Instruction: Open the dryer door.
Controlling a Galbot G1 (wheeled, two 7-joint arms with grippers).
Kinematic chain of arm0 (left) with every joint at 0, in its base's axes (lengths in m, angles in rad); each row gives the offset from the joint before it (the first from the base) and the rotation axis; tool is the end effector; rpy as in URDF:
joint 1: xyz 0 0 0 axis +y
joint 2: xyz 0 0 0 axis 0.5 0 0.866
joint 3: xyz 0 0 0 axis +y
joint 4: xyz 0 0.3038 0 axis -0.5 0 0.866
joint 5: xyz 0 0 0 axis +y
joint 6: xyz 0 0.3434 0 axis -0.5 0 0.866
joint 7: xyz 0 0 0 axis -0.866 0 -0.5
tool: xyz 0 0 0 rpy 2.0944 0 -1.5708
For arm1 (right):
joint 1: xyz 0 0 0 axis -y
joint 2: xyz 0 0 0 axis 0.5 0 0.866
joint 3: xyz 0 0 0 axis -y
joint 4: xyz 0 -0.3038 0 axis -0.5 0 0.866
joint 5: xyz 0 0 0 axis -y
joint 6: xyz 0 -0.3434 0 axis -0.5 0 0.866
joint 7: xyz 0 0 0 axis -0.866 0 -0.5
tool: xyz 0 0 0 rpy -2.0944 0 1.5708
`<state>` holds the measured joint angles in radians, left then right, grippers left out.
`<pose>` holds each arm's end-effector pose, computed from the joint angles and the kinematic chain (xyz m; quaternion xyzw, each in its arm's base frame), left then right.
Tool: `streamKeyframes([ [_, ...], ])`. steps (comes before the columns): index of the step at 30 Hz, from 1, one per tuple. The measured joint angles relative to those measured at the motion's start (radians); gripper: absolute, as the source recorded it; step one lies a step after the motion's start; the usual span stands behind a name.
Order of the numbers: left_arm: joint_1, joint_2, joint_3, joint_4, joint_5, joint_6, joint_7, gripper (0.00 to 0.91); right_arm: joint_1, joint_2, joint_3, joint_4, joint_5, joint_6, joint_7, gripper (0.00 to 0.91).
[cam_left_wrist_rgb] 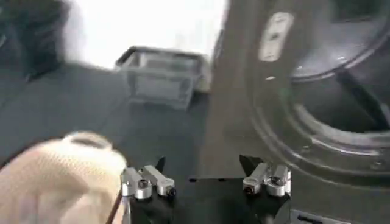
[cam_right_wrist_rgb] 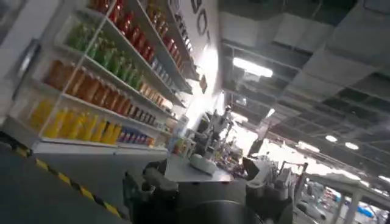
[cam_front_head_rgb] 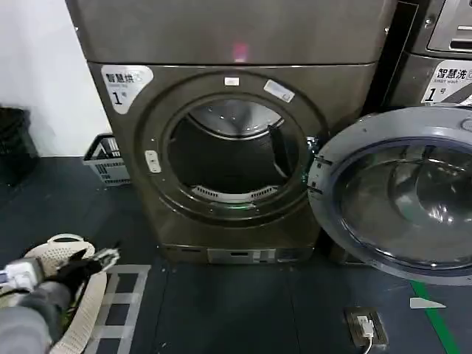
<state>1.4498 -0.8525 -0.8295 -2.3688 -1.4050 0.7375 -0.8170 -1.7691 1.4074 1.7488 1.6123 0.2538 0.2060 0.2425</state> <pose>0.2119 0.0925 -0.0860 0.0800 -0.9525 0.1016 0.2759 -0.0669 -0.3656 -0.2518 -0.6071 -0.7574 0.2354 0.0493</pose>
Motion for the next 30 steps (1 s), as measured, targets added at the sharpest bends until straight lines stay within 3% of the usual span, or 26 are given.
streamKeyframes([
  [4,0.005,0.049,-0.062,0.031,-0.214,0.0,-0.123,0.907,-0.003,0.0,-0.003,-0.006,0.007,0.011,-0.003,0.907],
  [12,0.039,0.096,-0.187,0.105,-0.455,-0.001,-0.239,0.907,-0.006,0.0,0.003,-0.018,0.019,0.034,-0.011,0.907],
  [16,0.047,0.113,-0.234,0.152,-0.556,-0.001,-0.258,0.907,-0.008,0.007,0.001,-0.02,0.021,0.05,-0.017,0.907],
  [30,0.033,0.152,-0.316,0.311,-0.671,-0.001,-0.278,0.907,-0.009,0.011,0.002,-0.023,0.036,0.049,-0.026,0.907],
])
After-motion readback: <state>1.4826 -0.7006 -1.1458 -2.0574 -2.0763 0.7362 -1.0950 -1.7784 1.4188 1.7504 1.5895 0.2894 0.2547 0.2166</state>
